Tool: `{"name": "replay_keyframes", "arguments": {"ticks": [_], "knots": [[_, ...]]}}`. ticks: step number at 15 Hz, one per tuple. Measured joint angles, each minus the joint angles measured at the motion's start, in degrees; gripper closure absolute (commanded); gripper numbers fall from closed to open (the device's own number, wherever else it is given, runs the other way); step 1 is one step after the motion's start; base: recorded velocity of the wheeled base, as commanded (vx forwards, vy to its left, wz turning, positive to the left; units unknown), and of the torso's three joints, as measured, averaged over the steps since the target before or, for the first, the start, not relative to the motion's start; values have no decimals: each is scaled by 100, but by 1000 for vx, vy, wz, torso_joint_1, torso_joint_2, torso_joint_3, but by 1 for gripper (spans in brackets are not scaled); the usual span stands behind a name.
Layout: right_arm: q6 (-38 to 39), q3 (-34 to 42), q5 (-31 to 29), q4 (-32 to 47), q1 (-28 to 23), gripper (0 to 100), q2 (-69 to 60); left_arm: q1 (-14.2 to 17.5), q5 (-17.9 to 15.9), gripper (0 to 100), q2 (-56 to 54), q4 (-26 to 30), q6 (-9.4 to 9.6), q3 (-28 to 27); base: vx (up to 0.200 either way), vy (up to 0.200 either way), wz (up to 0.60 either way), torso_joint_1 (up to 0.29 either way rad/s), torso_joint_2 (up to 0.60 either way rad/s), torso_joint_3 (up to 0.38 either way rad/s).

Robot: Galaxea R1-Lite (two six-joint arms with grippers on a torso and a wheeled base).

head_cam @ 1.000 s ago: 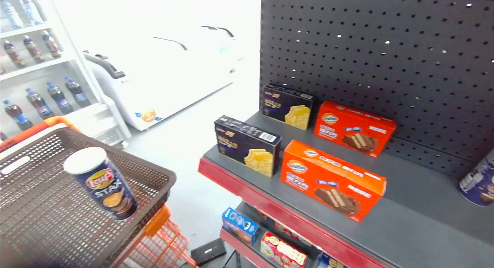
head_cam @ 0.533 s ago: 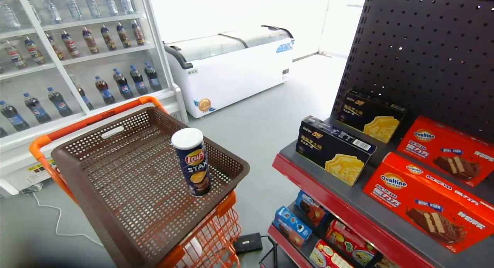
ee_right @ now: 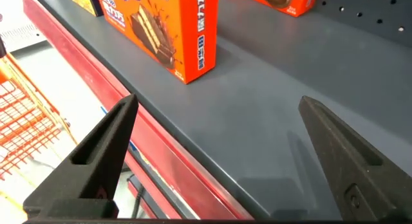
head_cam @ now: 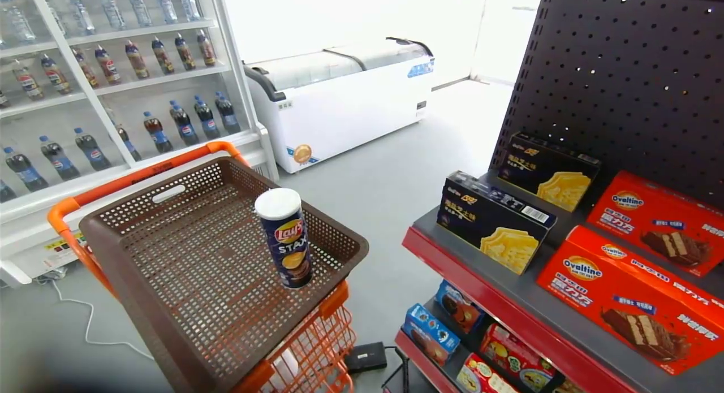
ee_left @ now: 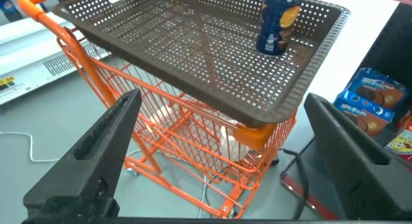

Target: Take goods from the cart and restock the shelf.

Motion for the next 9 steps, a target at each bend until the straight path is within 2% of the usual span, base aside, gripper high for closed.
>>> {"name": "replay_keyframes", "arguments": {"ticks": [2,4,9], "knots": [[2,0,-1,0,5,0,0,2,-82,0,22,13,59,-77,0,0,0,0,0,0],[0,0,-1,0,5,0,0,-12,-268,0,301,35,184,-444,0,0,0,0,0,0],[2,0,0,0,5,0,0,-82,-473,0,2632,-117,641,-1794,0,0,0,0,0,0]]}}
